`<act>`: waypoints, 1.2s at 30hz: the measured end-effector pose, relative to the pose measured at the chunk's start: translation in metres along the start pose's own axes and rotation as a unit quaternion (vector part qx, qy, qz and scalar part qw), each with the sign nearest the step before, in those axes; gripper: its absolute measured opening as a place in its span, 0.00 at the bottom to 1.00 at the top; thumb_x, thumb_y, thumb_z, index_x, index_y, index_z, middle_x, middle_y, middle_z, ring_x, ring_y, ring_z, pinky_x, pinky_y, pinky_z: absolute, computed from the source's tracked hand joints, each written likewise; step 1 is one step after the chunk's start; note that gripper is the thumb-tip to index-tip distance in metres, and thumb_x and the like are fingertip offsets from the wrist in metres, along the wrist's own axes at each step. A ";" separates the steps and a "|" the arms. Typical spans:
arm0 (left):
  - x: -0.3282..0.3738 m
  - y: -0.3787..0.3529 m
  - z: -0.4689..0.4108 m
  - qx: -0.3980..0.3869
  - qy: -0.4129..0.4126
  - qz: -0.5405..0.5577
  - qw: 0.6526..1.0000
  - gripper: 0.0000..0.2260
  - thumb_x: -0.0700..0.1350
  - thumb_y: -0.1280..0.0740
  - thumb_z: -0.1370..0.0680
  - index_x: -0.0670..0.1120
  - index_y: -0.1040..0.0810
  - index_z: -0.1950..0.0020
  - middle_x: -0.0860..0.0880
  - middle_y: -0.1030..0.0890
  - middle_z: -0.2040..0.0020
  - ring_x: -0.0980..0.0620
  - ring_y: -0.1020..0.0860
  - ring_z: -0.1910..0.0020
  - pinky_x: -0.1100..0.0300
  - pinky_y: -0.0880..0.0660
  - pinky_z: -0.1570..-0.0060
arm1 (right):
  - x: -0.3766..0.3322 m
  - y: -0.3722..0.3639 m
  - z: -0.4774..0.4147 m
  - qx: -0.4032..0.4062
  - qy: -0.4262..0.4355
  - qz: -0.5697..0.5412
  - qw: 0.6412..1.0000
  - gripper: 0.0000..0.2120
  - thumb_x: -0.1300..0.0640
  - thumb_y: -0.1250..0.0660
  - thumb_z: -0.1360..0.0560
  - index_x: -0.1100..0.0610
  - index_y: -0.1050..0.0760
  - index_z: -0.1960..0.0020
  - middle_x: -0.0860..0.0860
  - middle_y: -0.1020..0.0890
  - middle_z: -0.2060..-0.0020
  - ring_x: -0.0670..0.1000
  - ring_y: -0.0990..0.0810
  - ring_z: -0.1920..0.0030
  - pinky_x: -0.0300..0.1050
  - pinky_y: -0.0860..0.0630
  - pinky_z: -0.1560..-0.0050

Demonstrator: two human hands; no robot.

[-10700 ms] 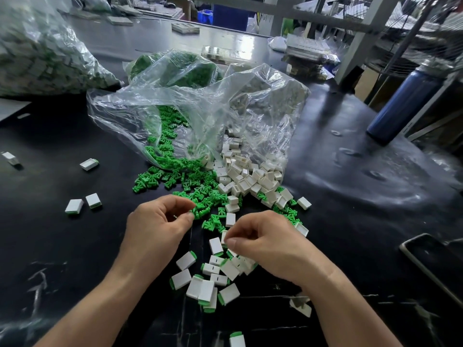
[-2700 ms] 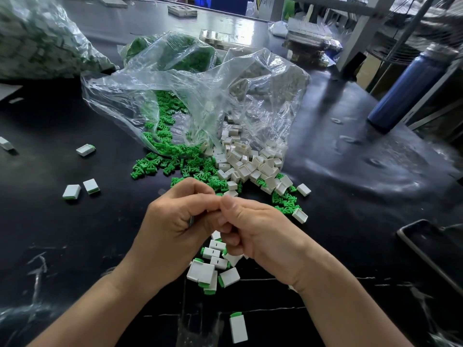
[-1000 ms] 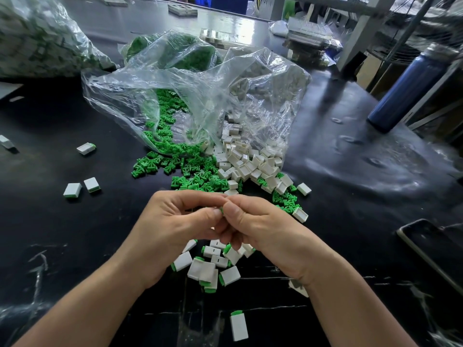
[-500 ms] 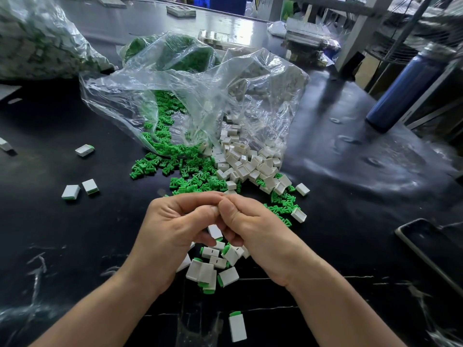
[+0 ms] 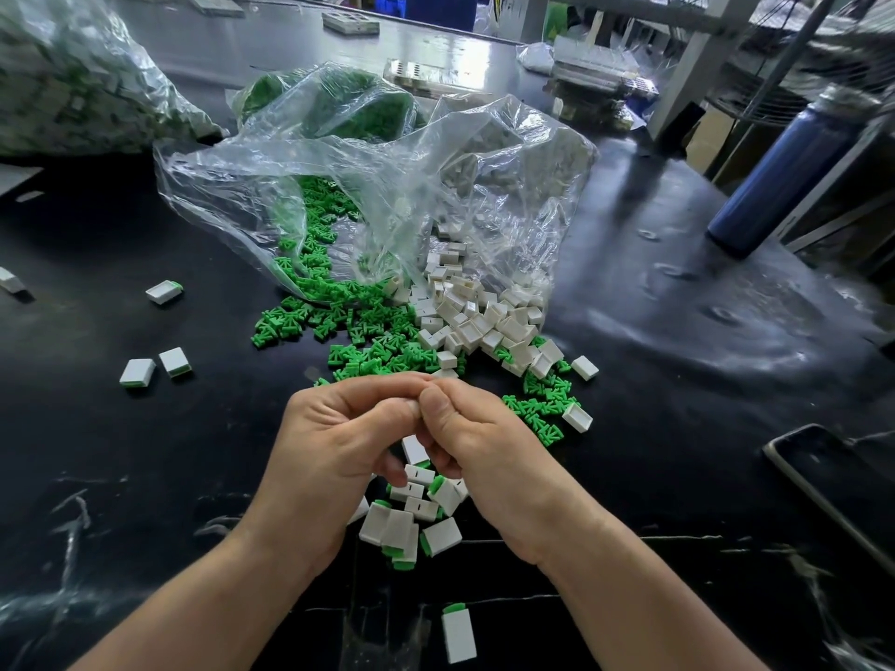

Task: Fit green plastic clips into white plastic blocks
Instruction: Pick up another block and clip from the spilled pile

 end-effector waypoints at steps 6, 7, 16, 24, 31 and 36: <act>0.001 -0.001 0.000 0.008 -0.002 -0.001 1.000 0.09 0.39 0.35 0.36 0.48 0.15 0.65 0.46 0.16 0.67 0.55 0.23 0.75 0.66 0.31 0.80 | -0.002 -0.001 0.000 0.005 0.011 -0.003 1.000 0.13 0.60 0.48 0.19 0.59 0.26 0.42 0.32 0.26 0.75 0.31 0.28 0.70 0.24 0.34 0.67; 0.001 -0.001 0.000 0.008 -0.004 0.000 1.000 0.09 0.39 0.35 0.36 0.47 0.15 0.65 0.46 0.16 0.67 0.55 0.23 0.76 0.66 0.31 0.80 | -0.002 -0.001 0.000 0.005 0.014 -0.002 1.000 0.13 0.60 0.48 0.19 0.58 0.26 0.43 0.31 0.26 0.76 0.31 0.28 0.70 0.24 0.34 0.67; 0.000 0.003 -0.003 -0.017 0.014 0.007 1.000 0.08 0.40 0.34 0.35 0.44 0.15 0.63 0.38 0.20 0.70 0.47 0.23 0.73 0.64 0.30 0.78 | -0.014 0.001 0.003 -0.038 0.022 -0.066 0.997 0.15 0.61 0.49 0.19 0.52 0.24 0.53 0.41 0.26 0.73 0.38 0.30 0.71 0.30 0.34 0.68; 0.000 0.001 -0.002 -0.049 0.057 0.036 0.997 0.12 0.46 0.33 0.36 0.46 0.15 0.56 0.45 0.19 0.69 0.53 0.22 0.72 0.65 0.29 0.76 | -0.012 0.012 0.003 -0.045 -0.013 -0.101 0.994 0.15 0.57 0.46 0.20 0.58 0.26 0.60 0.46 0.24 0.73 0.44 0.30 0.73 0.34 0.35 0.73; -0.003 0.003 -0.004 -0.039 0.063 0.023 0.997 0.13 0.45 0.32 0.37 0.46 0.15 0.55 0.45 0.18 0.67 0.53 0.21 0.70 0.65 0.27 0.75 | -0.011 0.017 0.000 -0.016 -0.004 -0.068 0.998 0.15 0.53 0.44 0.21 0.58 0.24 0.60 0.49 0.23 0.73 0.45 0.27 0.74 0.35 0.34 0.74; 0.000 0.022 -0.011 0.043 0.047 -0.025 0.998 0.06 0.39 0.32 0.32 0.45 0.16 0.60 0.46 0.15 0.63 0.53 0.17 0.66 0.65 0.25 0.75 | -0.009 0.028 -0.001 0.032 0.007 0.019 0.999 0.10 0.53 0.37 0.24 0.53 0.22 0.63 0.46 0.22 0.72 0.43 0.24 0.72 0.34 0.31 0.71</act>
Point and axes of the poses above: each hand's wrist, its own z-axis away from the middle knuckle, its own y-axis out of the back of the hand, x = y × z, the point moved 6 cm from there along -z, towards the middle knuckle
